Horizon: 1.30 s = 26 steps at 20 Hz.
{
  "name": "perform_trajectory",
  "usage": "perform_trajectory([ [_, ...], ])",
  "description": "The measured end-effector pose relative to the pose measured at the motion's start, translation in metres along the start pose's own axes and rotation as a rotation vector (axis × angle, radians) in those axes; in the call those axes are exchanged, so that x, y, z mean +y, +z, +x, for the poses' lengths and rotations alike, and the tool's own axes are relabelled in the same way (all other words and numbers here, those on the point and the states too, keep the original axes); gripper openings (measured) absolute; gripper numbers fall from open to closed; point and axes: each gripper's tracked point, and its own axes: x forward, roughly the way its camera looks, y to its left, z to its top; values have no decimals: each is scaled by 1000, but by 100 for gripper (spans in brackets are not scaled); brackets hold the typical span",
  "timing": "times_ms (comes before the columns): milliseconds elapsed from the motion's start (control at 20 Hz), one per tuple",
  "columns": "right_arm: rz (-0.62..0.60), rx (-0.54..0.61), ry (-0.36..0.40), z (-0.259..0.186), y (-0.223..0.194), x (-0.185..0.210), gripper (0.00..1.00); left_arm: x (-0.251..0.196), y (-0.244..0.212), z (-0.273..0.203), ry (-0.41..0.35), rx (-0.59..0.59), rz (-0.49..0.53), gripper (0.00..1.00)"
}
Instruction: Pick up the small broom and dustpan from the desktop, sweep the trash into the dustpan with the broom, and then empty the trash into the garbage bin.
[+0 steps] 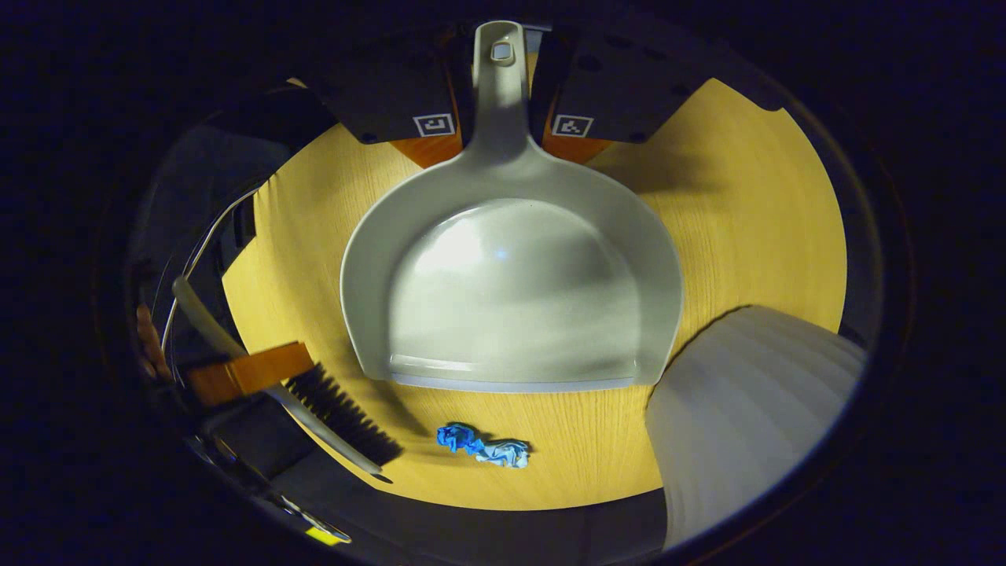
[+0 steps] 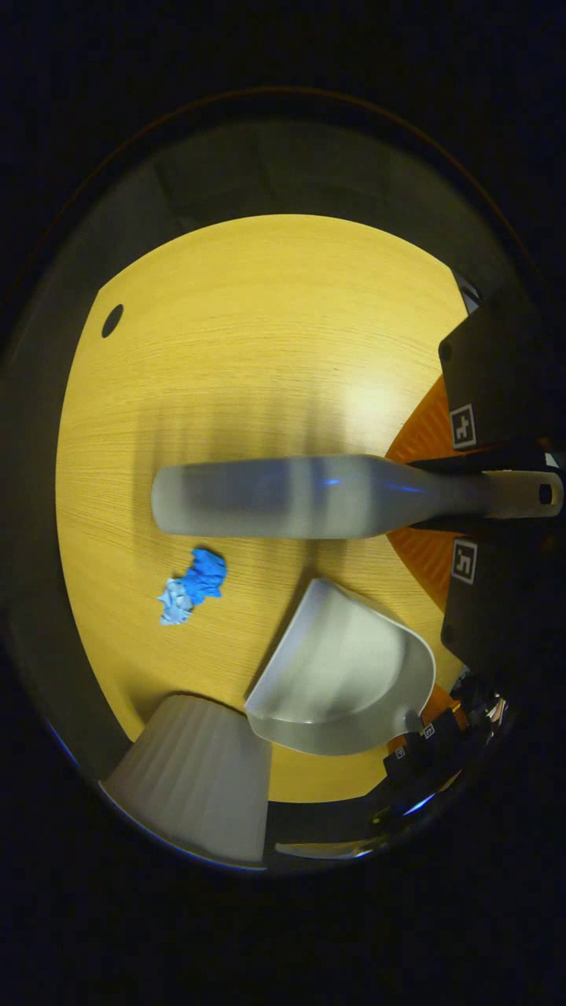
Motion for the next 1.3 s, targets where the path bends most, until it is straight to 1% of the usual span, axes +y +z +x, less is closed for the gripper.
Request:
perform_trajectory([
  [100,-51,-12,-30,6,24,-11,27,2,7,-1,-9,15,35,29],
  [250,-163,19,-100,19,53,-32,28,9,17,-3,-24,48,73,29],
  [350,-246,32,-143,30,77,-40,28,17,21,-2,-17,83,102,29],
  [500,-369,4,-193,36,121,-44,28,32,24,-1,4,133,147,29],
  [600,-415,15,-179,42,138,-36,28,41,28,-1,26,155,174,30],
  [700,-442,12,-152,54,149,-25,27,46,36,-1,35,159,201,29],
  [750,-457,26,-134,58,148,-22,27,47,38,-1,34,164,211,29],
  [800,-482,53,-136,63,145,-23,27,49,40,-1,34,168,219,29],
  [900,-574,84,-146,71,142,-27,27,53,43,-1,35,164,243,29],
  [950,-614,96,-134,72,139,-25,27,55,44,1,30,157,251,29],
  [1150,-713,137,-70,77,124,2,27,60,45,6,17,141,276,29],
  [1200,-763,144,-37,76,117,14,27,60,46,7,14,127,274,30],
  [1250,-824,157,-5,75,106,26,27,59,46,8,8,125,269,29],
  [1300,-904,169,48,70,93,40,27,58,45,7,5,116,276,29],
])
